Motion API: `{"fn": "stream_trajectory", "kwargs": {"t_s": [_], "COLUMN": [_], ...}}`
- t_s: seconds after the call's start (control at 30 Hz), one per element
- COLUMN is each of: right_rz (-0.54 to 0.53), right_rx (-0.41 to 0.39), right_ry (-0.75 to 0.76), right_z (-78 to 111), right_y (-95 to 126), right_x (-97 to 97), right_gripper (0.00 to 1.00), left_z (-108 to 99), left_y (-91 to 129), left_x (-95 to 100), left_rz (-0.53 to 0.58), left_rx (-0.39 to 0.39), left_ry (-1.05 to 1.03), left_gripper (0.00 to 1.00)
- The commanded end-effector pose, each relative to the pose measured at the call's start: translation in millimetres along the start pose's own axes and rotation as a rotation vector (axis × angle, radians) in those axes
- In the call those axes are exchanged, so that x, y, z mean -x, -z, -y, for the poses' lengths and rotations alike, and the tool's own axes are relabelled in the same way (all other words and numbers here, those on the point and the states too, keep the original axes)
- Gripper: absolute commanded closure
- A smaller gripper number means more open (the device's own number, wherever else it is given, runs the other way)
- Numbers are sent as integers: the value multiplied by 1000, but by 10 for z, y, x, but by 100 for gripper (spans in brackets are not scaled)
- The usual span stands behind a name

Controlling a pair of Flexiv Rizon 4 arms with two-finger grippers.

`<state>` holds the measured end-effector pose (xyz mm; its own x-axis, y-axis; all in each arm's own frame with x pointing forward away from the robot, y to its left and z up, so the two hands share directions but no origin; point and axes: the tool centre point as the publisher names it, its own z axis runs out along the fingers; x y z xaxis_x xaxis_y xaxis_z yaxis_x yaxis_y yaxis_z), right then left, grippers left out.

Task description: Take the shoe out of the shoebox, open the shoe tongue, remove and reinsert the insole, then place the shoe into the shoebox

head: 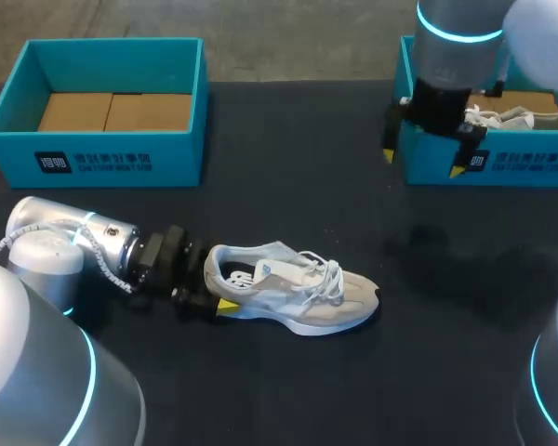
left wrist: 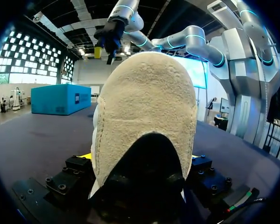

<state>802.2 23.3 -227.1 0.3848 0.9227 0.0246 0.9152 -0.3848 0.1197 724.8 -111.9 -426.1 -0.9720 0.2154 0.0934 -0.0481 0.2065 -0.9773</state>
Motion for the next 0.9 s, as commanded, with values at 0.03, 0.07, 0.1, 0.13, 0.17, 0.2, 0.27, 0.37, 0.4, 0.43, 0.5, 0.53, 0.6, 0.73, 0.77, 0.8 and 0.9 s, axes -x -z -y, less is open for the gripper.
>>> {"fn": "stream_trajectory", "kwargs": {"t_s": [0.03,0.07,0.1,0.13,0.17,0.2,0.27,0.37,0.4,0.43,0.5,0.53,0.6,0.73,0.77,0.8,0.9], "right_rz": [-32,-32,-32,-32,-32,-32,-32,-32,-32,-32,-32,-32,-2,67,65,75,66], "right_rx": [-4,-4,-4,-4,-4,-4,-4,-4,-4,-4,-4,-4,-2,9,13,18,28], "right_ry": [-2,-2,-2,-2,-2,-2,-2,-2,-2,-2,-2,-2,-1,53,70,74,83], "right_z": [70,70,70,70,70,70,70,70,70,70,70,70,60,160,211,260,406], "right_y": [-76,-76,-76,-76,-76,-76,-76,-76,-76,-76,-76,-76,-62,7,28,43,65], "right_x": [35,35,35,35,35,35,35,35,35,35,35,35,-22,-242,-303,-344,-454], "right_gripper": [0,0,0,0,0,0,0,0,0,0,0,0,0,0,0,0,0], "left_z": [-11,-11,-11,-11,-11,-11,-11,-11,-11,-11,-11,-11,-11,-11,-11,-11,-11], "left_y": [-7,-7,-7,-7,-7,-7,-7,-7,-7,-7,-7,-7,-7,-7,-7,-7,-7], "left_x": [1,1,1,1,1,1,1,1,1,1,1,1,1,1,1,1,1], "left_rz": [1,1,1,1,1,1,1,1,1,1,1,1,1,1,1,1,1], "left_rx": [0,0,0,0,0,0,0,0,0,0,0,0,0,0,0,0,0], "left_ry": [0,0,0,0,0,0,0,0,0,0,0,0,0,0,0,0,0], "left_gripper": [100,100,100,100,100,100,100,100,100,100,100,100,100,100,100,100,100]}}
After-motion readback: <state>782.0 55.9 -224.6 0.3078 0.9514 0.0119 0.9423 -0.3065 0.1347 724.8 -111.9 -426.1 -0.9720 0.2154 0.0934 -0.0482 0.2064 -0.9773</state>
